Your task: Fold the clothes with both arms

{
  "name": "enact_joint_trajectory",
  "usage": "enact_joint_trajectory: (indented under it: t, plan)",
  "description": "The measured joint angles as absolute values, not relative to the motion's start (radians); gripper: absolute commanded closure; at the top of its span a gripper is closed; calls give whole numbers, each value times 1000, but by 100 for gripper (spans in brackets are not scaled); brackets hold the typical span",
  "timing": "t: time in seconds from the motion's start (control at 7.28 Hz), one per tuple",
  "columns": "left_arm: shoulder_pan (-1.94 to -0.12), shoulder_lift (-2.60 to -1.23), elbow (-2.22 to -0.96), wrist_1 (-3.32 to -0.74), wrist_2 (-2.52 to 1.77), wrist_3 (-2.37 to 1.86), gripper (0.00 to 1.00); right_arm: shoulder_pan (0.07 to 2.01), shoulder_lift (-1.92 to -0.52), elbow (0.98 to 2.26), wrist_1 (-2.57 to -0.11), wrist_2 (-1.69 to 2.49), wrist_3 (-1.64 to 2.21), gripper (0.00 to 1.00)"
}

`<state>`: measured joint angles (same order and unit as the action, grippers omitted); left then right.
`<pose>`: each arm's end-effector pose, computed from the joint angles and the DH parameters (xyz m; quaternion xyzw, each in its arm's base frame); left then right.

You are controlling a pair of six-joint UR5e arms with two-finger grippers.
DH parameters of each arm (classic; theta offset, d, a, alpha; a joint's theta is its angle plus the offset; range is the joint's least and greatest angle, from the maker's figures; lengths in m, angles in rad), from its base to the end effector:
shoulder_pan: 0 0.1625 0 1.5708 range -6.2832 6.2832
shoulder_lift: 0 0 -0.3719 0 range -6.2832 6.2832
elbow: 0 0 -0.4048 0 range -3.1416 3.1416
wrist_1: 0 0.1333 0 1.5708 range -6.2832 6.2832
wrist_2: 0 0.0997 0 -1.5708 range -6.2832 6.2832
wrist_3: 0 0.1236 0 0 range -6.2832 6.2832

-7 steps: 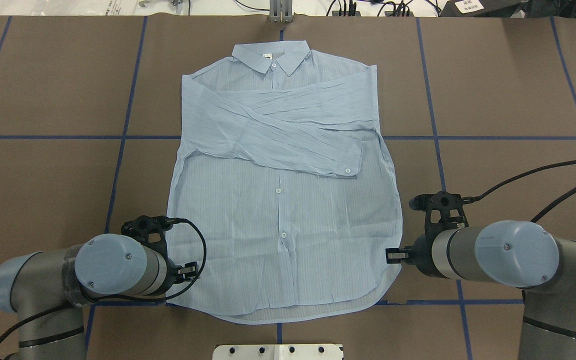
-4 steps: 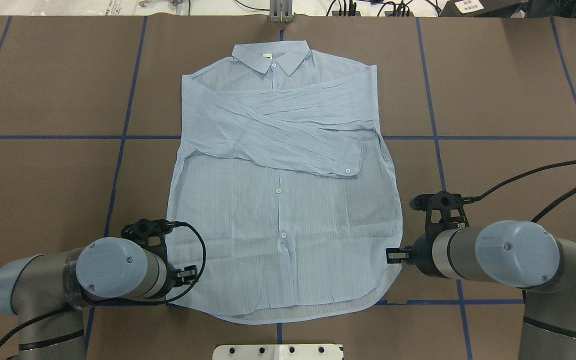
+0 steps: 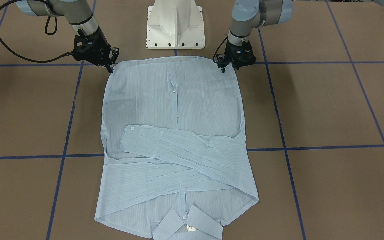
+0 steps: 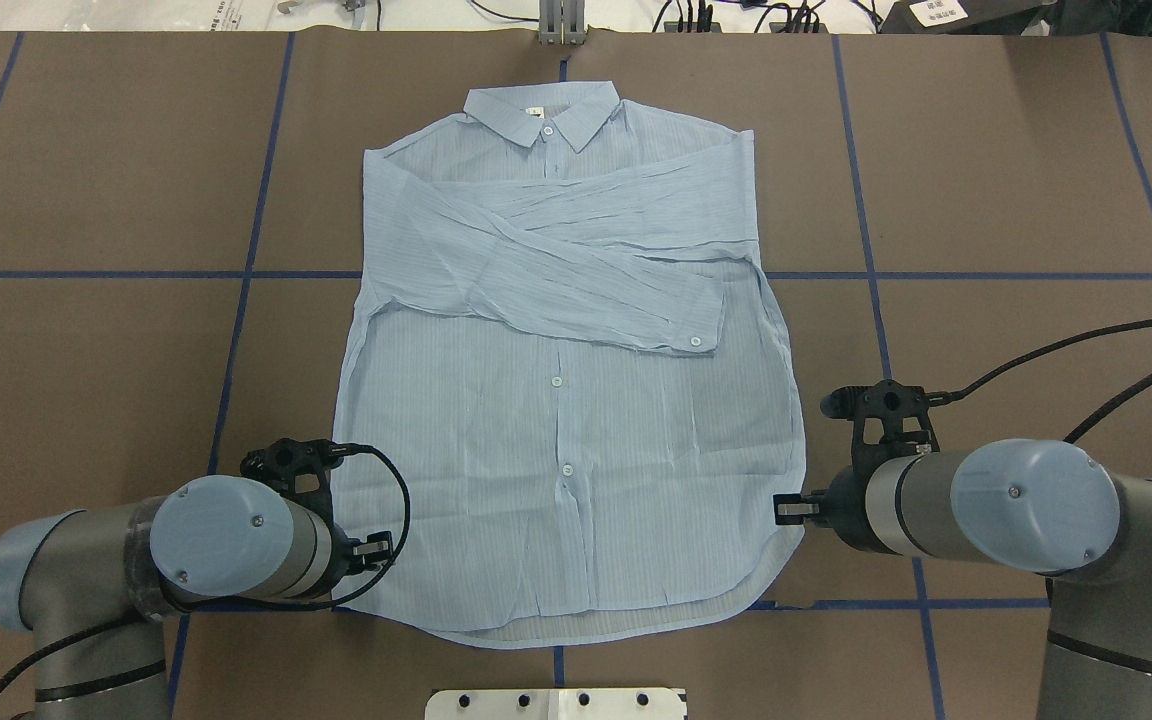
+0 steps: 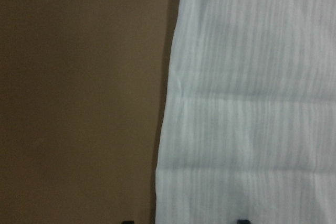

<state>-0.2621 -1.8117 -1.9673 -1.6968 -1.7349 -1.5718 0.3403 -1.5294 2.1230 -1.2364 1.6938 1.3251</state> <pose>0.5216 -0.2570 0.3019 -0.0271 0.3780 -0.0911 0.9209 -0.4403 -0.2812 0.3014 0.0764 -0.4435 0.0147 0.8929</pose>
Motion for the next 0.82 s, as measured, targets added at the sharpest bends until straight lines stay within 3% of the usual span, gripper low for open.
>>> enact_joint_trajectory:
  t: [0.41, 0.82]
  plan:
    - [-262, -1809, -1970, -1697, -1736, -1572, 38, 345, -1529, 2122, -1236, 1697, 1324, 100]
    - [-261, -1807, -1971, -1697, -1736, -1575, 72, 347, -1531, 2122, -1237, 1698, 1324, 100]
